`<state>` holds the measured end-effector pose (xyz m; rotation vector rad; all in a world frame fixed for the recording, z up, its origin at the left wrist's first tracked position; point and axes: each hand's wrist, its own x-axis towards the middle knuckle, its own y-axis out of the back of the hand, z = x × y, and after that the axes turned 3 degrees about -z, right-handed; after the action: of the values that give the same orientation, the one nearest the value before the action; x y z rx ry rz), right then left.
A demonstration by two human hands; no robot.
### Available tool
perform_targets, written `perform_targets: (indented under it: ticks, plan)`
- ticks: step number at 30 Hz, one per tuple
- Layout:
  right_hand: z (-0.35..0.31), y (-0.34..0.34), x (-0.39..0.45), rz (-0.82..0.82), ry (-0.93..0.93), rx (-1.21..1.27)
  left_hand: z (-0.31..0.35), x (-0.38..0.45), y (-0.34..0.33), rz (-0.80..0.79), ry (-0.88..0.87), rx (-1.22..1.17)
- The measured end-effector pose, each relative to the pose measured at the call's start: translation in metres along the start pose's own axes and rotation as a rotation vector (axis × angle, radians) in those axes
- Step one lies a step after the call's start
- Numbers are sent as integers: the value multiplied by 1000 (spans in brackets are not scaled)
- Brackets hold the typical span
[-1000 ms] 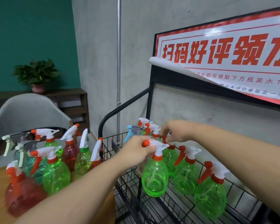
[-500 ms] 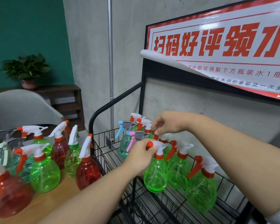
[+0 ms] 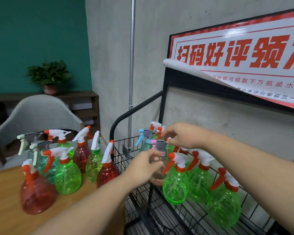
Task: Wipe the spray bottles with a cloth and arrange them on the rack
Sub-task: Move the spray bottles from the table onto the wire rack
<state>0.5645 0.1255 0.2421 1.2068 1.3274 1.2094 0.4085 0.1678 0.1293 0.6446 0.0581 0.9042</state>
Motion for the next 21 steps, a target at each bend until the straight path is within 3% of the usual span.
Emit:
perform_targets:
  ticks: [8,13,18,21]
  plan:
    - [-51,-34,14,37,376,-328,-38,-44,82,-10,-204,612]
    - [-77,-50,35,4,436,-331,-72,-55,125,-35,-296,961]
    - [-109,-67,58,-48,294,-139,-108,-69,158,-38,-140,1330]
    - [-128,-79,73,-95,205,55,-125,-72,175,7,99,1402]
